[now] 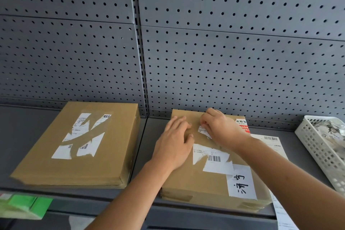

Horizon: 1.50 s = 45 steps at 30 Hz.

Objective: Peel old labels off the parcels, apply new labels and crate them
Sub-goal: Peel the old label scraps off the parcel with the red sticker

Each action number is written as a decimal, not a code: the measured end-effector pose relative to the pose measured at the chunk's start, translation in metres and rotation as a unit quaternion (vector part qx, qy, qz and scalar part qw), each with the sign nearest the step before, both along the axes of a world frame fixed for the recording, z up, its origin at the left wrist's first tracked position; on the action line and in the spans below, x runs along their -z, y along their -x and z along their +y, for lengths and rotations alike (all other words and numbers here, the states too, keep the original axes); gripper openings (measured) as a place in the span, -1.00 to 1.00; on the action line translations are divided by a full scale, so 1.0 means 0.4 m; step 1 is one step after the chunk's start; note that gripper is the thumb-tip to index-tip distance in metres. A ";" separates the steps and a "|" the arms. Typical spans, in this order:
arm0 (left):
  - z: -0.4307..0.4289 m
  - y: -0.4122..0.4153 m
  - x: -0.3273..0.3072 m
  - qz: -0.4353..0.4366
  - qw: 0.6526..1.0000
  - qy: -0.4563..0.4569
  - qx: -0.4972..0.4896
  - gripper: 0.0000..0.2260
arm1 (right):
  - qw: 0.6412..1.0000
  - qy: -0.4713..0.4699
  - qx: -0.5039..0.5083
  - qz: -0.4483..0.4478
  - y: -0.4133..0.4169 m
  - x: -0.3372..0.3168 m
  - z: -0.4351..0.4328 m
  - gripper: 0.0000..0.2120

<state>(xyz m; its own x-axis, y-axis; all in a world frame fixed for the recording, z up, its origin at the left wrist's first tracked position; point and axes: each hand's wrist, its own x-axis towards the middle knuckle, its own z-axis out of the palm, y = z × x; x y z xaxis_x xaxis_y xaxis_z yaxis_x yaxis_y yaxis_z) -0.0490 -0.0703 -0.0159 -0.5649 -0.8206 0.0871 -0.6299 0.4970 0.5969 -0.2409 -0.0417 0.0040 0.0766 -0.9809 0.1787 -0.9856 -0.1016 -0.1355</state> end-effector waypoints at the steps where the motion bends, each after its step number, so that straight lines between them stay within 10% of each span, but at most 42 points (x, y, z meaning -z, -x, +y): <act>1: 0.001 0.000 -0.001 0.000 1.000 0.000 0.000 -0.70 | 1.000 -0.009 0.008 0.025 -0.007 0.000 -0.003 -0.91; 8: 0.002 -0.001 -0.001 0.000 1.000 0.000 0.000 -0.69 | 0.997 -0.061 0.020 0.043 -0.018 -0.009 -0.007 -0.69; 15: 0.001 -0.002 0.000 0.004 1.000 -0.004 -0.001 -0.69 | 0.995 -0.034 0.024 -0.093 0.011 -0.001 0.002 -0.89; 25: 0.001 0.000 -0.001 -0.001 1.000 0.000 -0.003 -0.70 | 0.997 -0.055 0.026 0.042 -0.017 -0.001 -0.012 -0.74; 45: 0.000 -0.001 0.003 0.001 1.000 0.005 -0.004 -0.70 | 0.990 0.020 0.045 -0.135 -0.007 0.013 0.023 -0.89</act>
